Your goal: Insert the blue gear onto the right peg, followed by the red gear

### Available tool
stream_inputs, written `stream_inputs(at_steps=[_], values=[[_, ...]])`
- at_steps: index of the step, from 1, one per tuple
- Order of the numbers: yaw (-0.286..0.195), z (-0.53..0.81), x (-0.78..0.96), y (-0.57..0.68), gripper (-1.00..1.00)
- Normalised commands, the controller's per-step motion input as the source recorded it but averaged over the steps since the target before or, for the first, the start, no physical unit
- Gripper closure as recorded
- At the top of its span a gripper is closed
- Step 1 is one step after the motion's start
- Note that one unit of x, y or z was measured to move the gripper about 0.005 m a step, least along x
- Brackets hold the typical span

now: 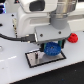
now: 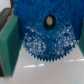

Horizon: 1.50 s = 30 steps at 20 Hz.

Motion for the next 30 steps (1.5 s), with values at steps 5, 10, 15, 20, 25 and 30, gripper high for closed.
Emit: stream_inputs(at_steps=[5,10,15,20,25,30], values=[[0.0,-0.03,0.13,-0.02,1.0],[0.0,-0.08,0.16,0.0,1.0],[0.0,-0.1,0.15,0.01,1.0],[0.0,-0.08,0.15,0.01,1.0],[0.0,-0.03,0.13,0.02,1.0],[0.0,-0.01,0.09,0.05,1.0]])
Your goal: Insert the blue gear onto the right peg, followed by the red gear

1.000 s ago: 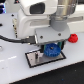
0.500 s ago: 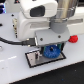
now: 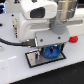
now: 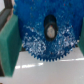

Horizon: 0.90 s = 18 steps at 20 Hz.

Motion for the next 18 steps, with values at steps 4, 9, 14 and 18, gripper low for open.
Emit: stream_inputs(at_steps=[4,9,14,18], values=[[0.0,0.01,0.1,0.05,1.0],[0.0,-0.02,0.08,0.08,1.0],[0.0,0.32,-0.06,0.11,-1.0],[0.0,0.65,-0.18,0.2,-1.0]])
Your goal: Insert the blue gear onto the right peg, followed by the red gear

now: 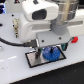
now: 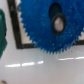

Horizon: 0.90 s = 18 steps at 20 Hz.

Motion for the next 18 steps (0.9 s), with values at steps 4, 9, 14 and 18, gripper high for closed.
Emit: stream_inputs(at_steps=[4,9,14,18], values=[[0.0,0.44,-0.34,0.28,-1.0],[0.0,0.16,-0.48,0.32,-1.0],[0.0,0.03,-0.78,0.18,-1.0],[0.0,0.0,-0.66,0.2,-1.0]])
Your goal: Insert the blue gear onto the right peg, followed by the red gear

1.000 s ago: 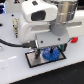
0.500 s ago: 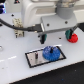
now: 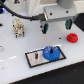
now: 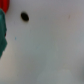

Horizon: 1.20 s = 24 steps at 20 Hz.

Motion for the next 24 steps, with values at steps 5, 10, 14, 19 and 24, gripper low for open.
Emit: stream_inputs(at_steps=[5,10,14,19,24], values=[[0.0,0.01,0.33,0.38,-1.0],[0.0,0.03,0.12,0.11,-1.0],[0.0,0.04,0.2,0.36,-1.0],[0.0,0.12,0.17,0.36,-1.0],[0.0,0.03,0.12,0.18,-1.0]])
